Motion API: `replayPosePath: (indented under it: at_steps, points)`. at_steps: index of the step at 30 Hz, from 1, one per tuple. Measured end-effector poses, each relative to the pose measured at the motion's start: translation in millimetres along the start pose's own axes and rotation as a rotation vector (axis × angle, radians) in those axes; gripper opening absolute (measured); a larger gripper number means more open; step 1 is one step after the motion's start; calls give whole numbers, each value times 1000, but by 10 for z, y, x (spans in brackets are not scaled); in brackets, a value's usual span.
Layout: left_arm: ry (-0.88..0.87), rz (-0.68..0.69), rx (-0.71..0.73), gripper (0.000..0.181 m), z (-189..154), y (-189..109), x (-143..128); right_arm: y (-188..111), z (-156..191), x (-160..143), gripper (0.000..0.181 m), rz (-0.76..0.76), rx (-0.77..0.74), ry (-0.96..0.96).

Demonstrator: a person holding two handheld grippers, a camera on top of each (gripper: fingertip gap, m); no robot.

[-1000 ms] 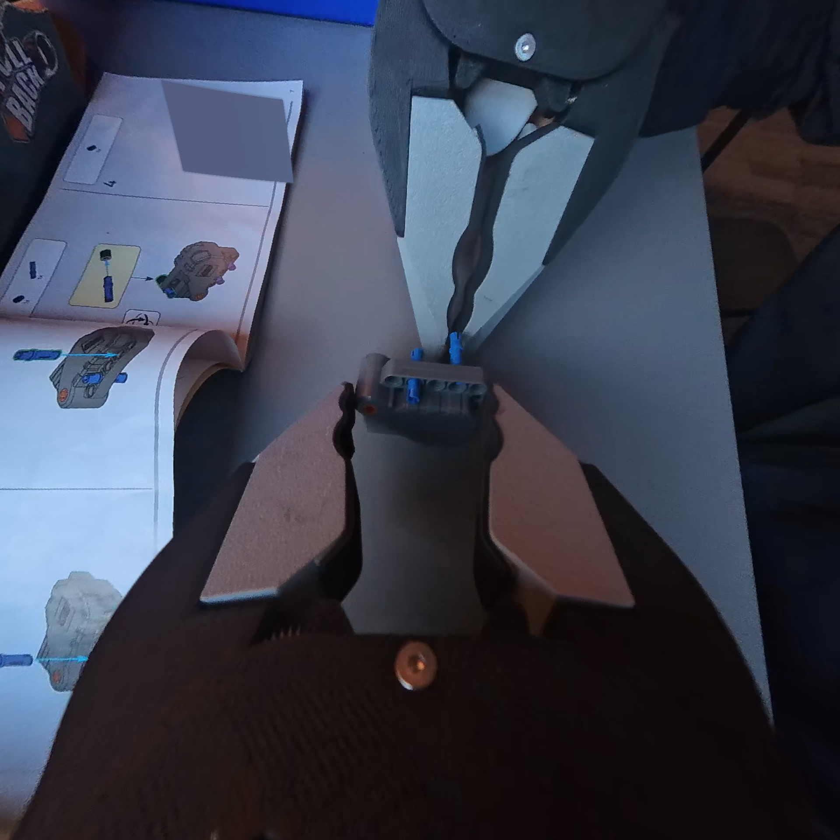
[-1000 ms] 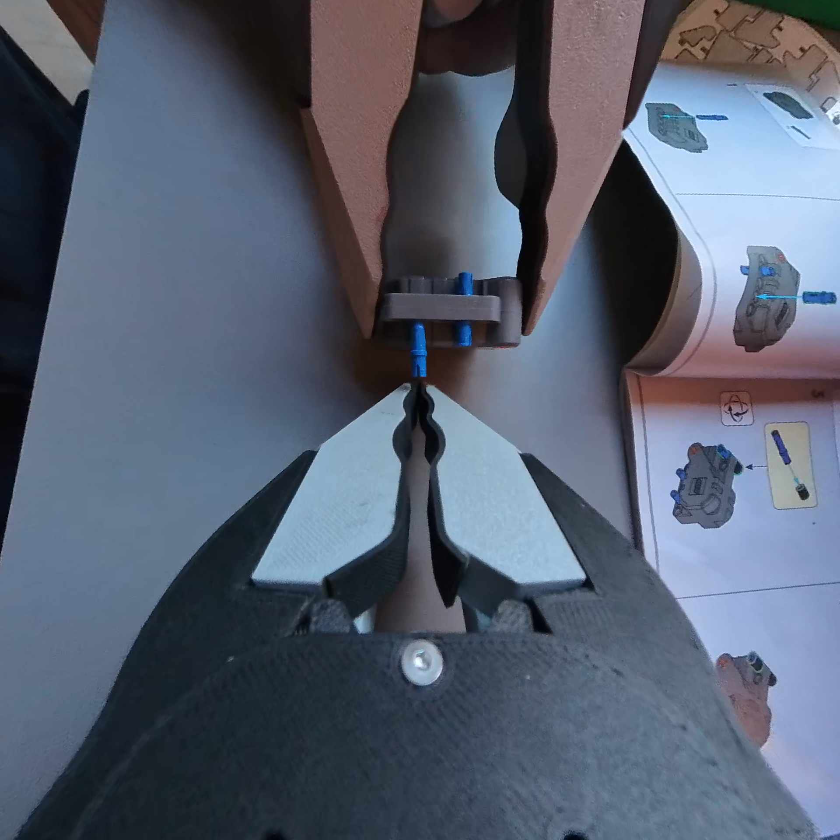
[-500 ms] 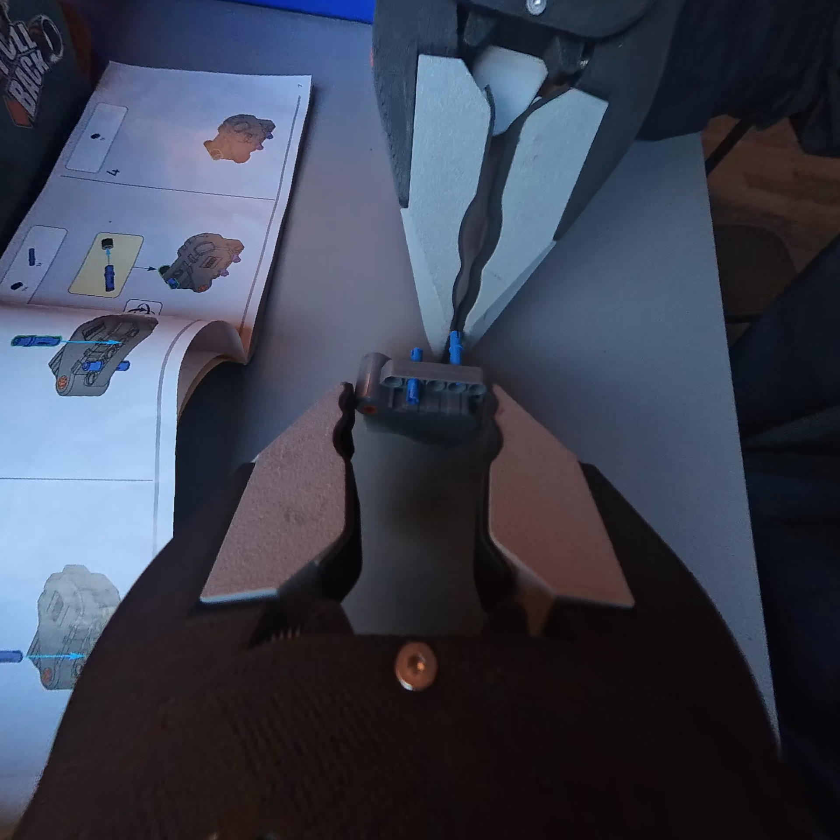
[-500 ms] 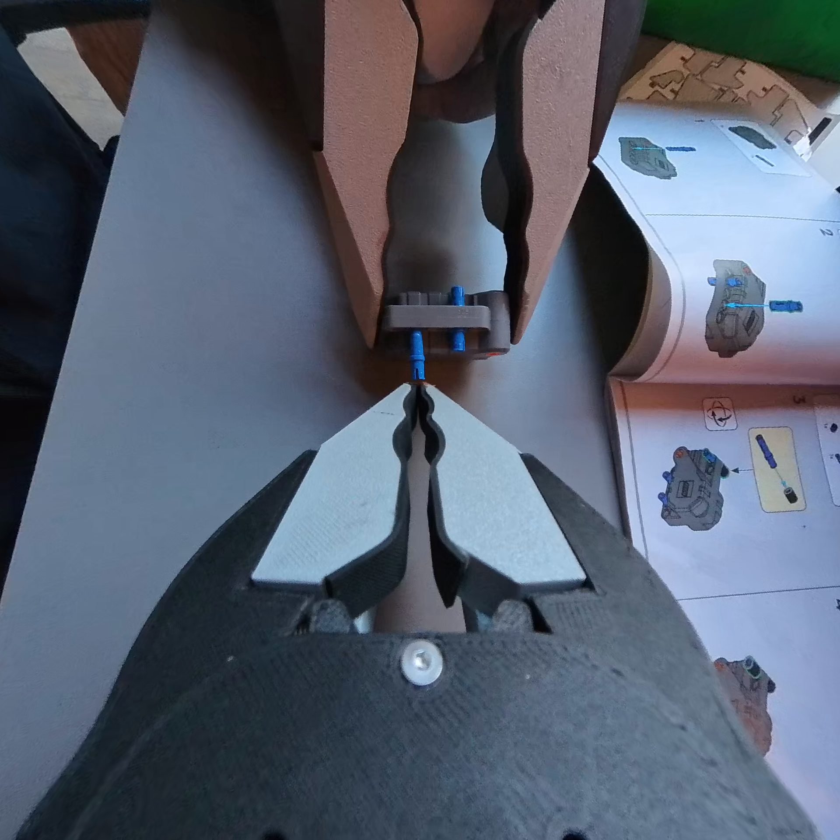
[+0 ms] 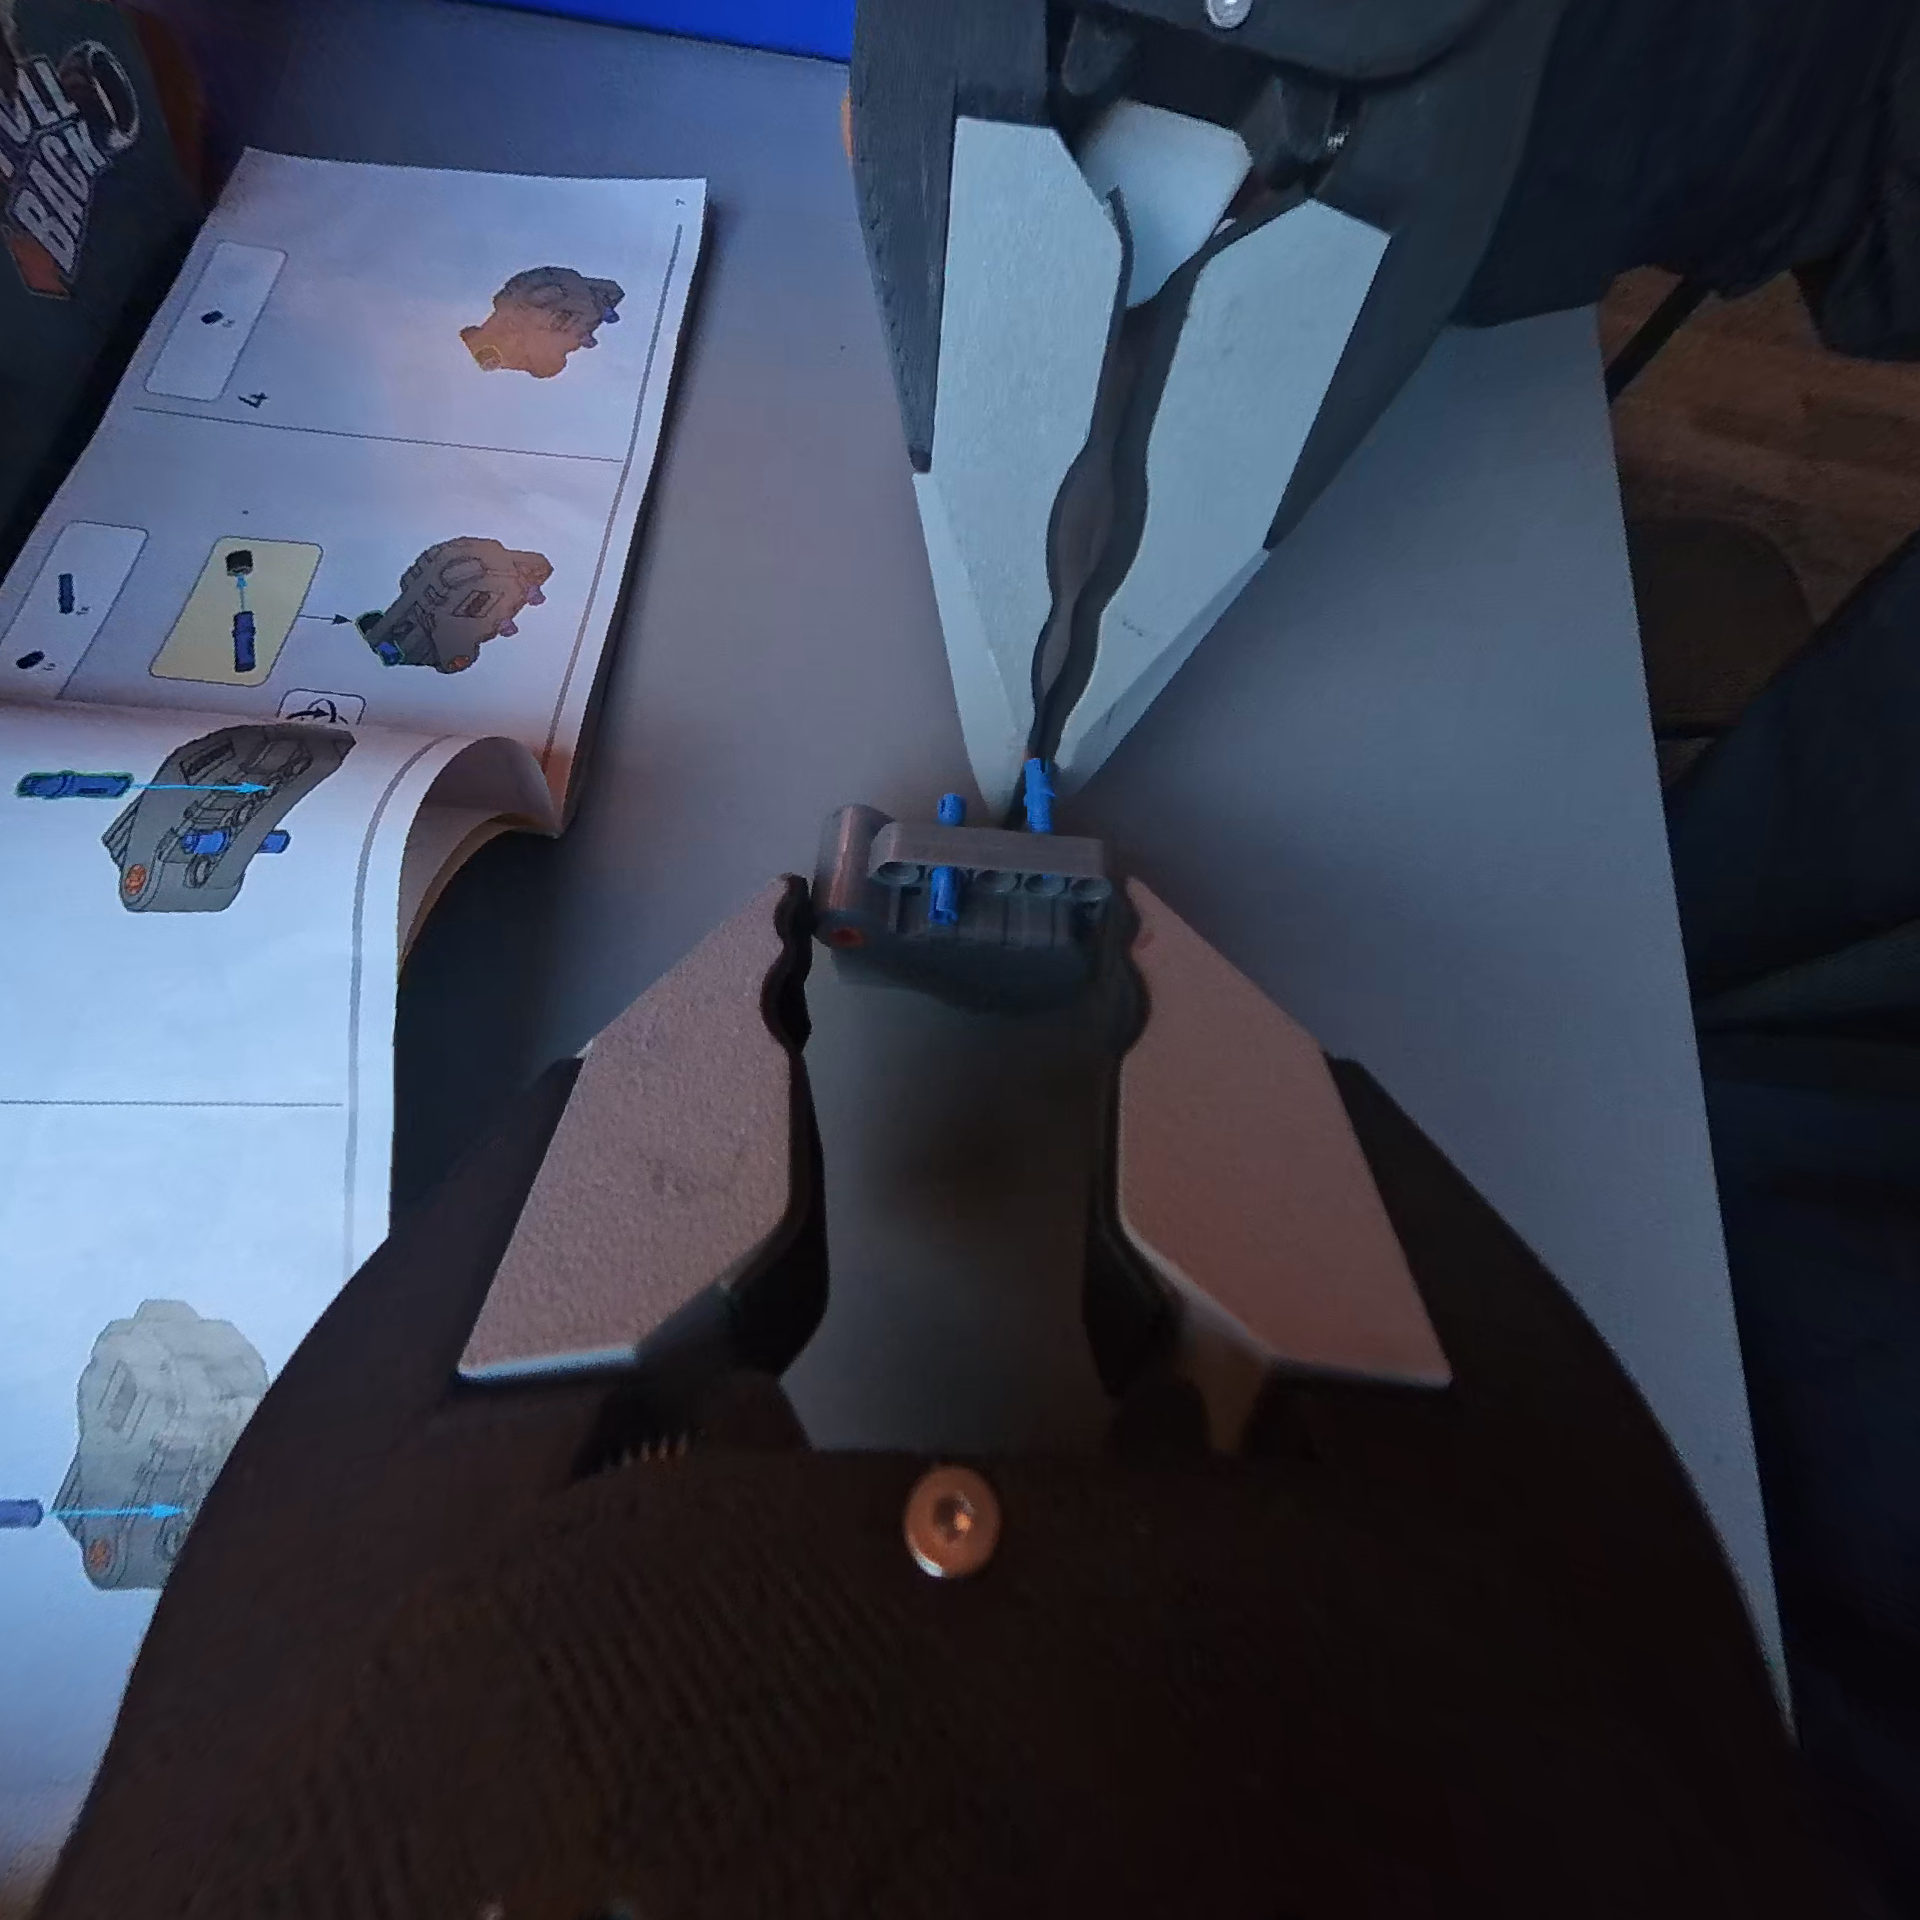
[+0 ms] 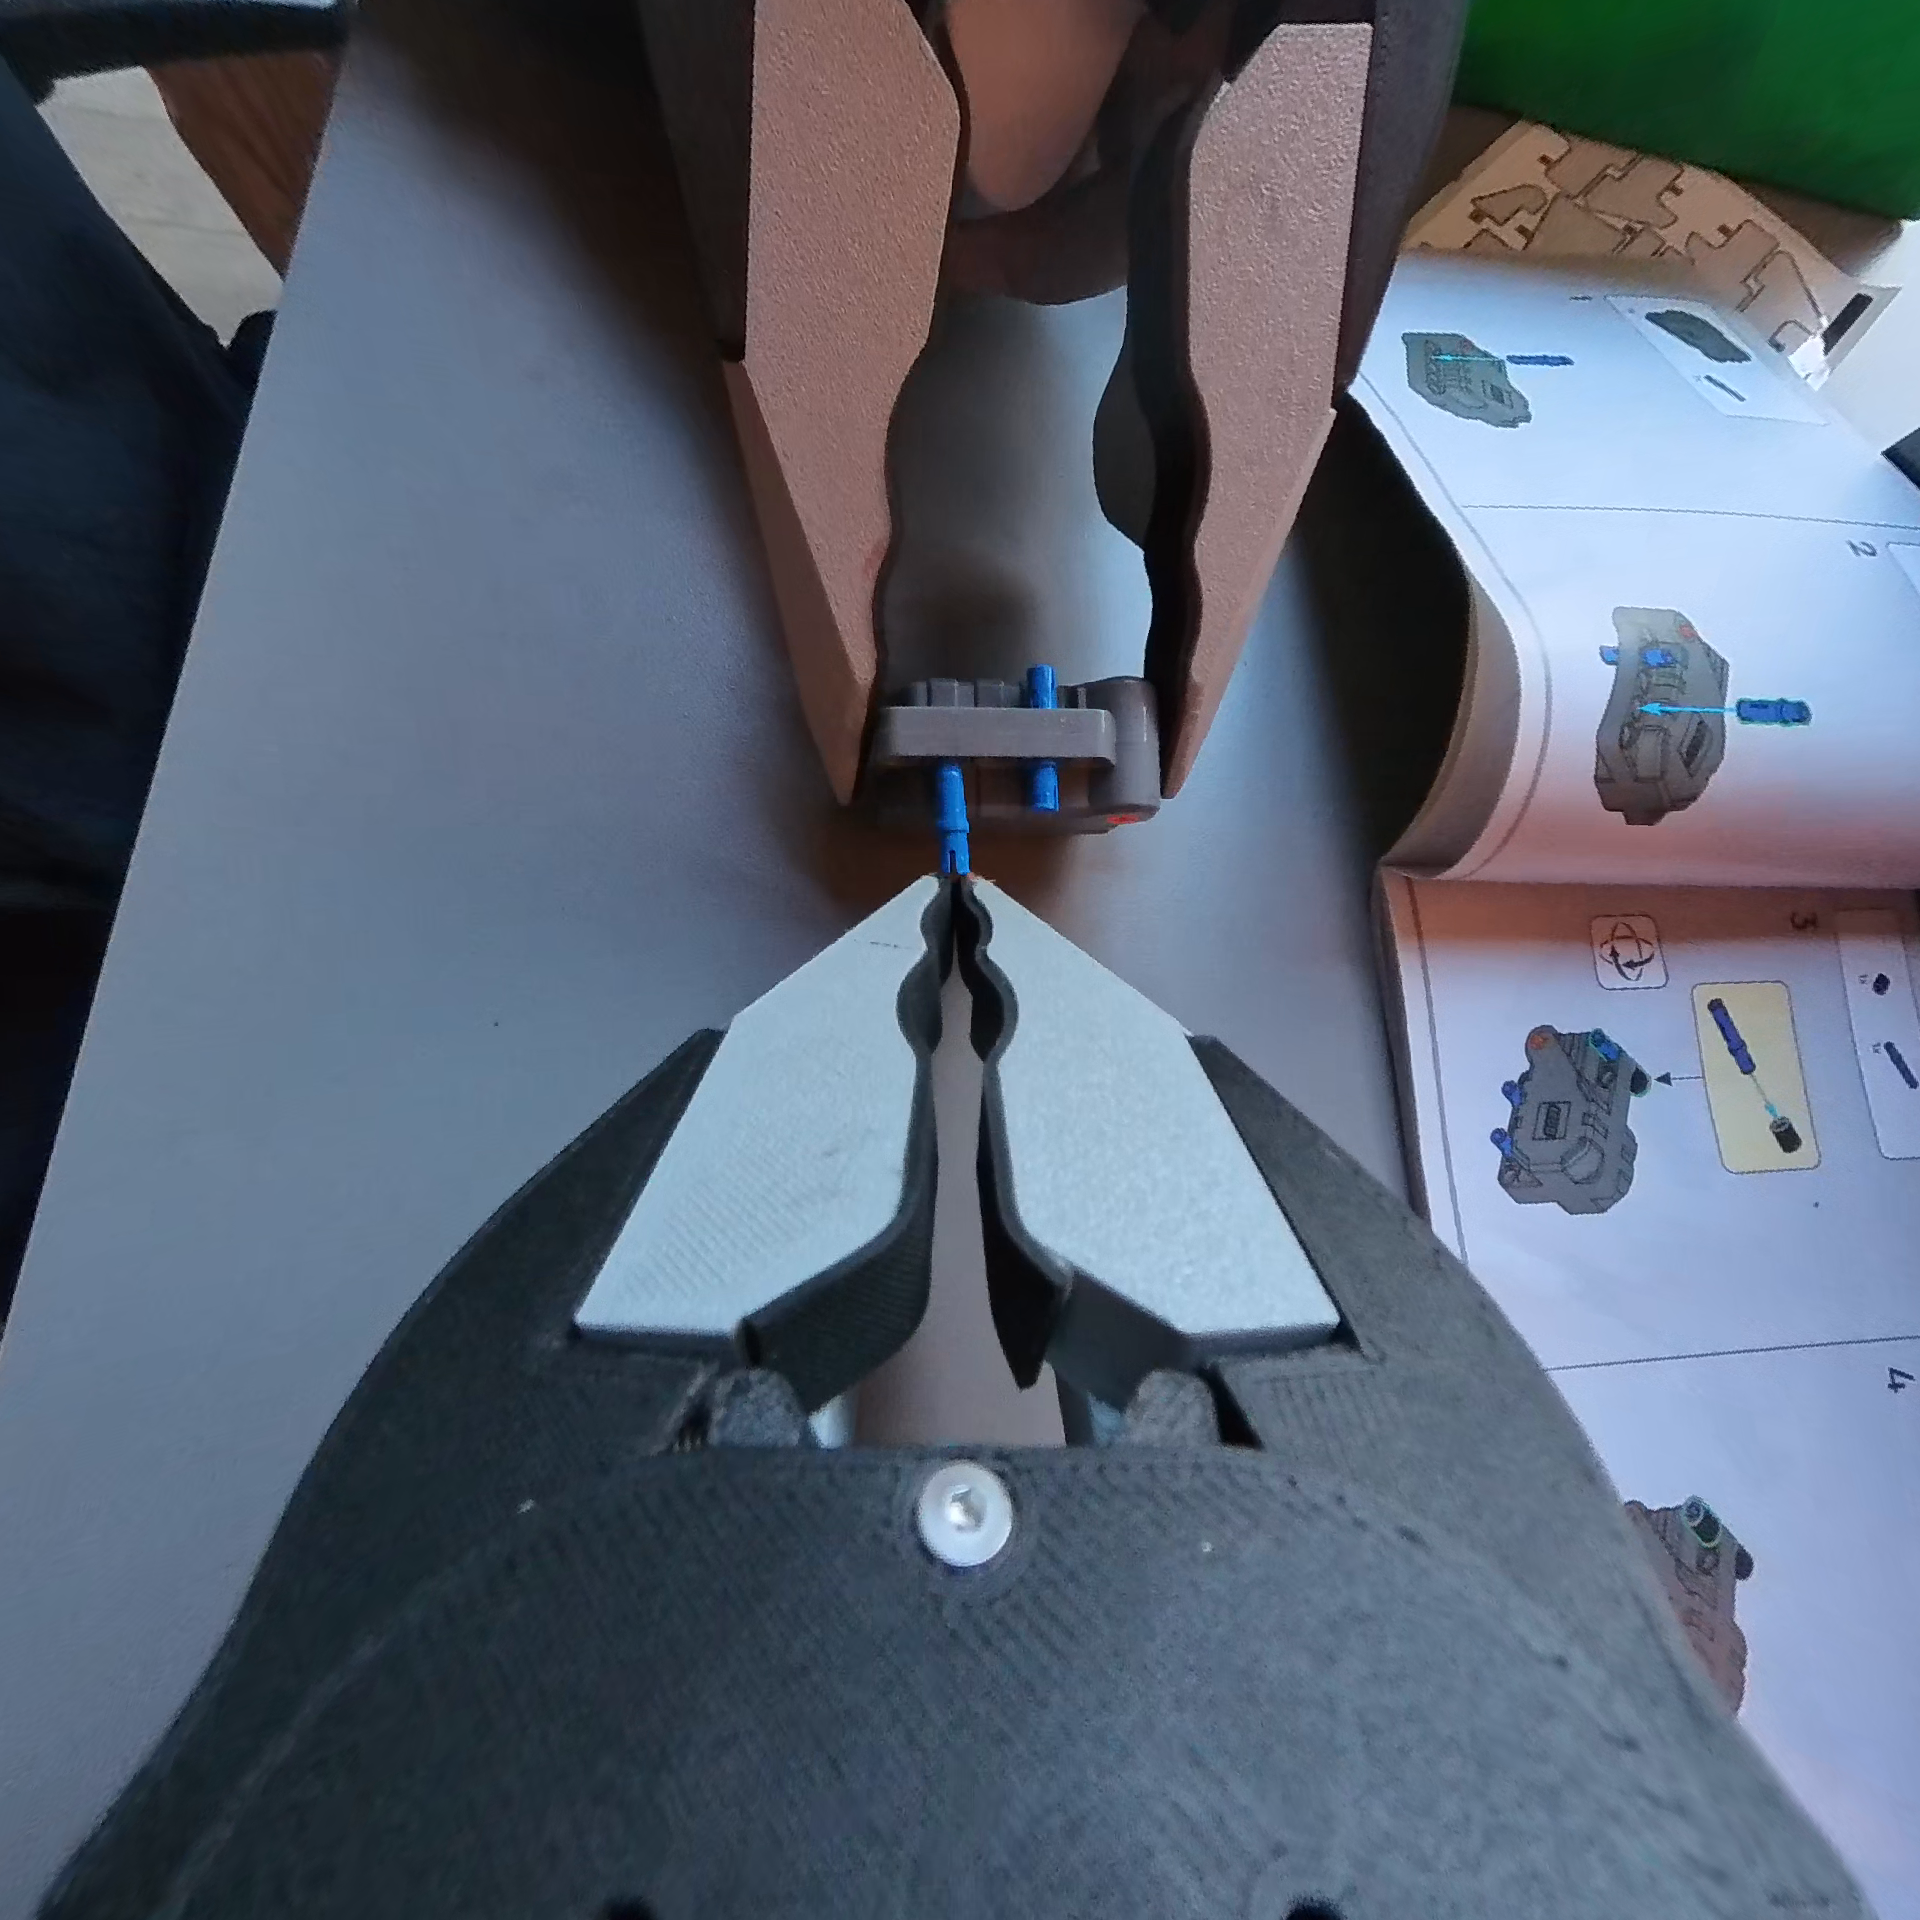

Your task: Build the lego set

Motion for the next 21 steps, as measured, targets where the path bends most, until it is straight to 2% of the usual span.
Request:
replayPosePath:
  at_steps: [13,18,21]
  points:
    - [-18,-1,-11,54,11,9,27,39,11,-25,0,22,9,3]
    - [-11,63,-33,54,-1,-25,99,115,43,-25,0,-6,48,22]
    - [34,103,5,54,-18,-33,126,128,48,-18,0,-31,59,35]
Point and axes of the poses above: each gripper's, where its closed fingertips meet, y out along the fingers, x out of its top, z = x × y across the jaws, the point moved 5 cm from there along -y, back along the fingers, and after that the axes turned 6 degrees about -y, right-handed, at the moved point
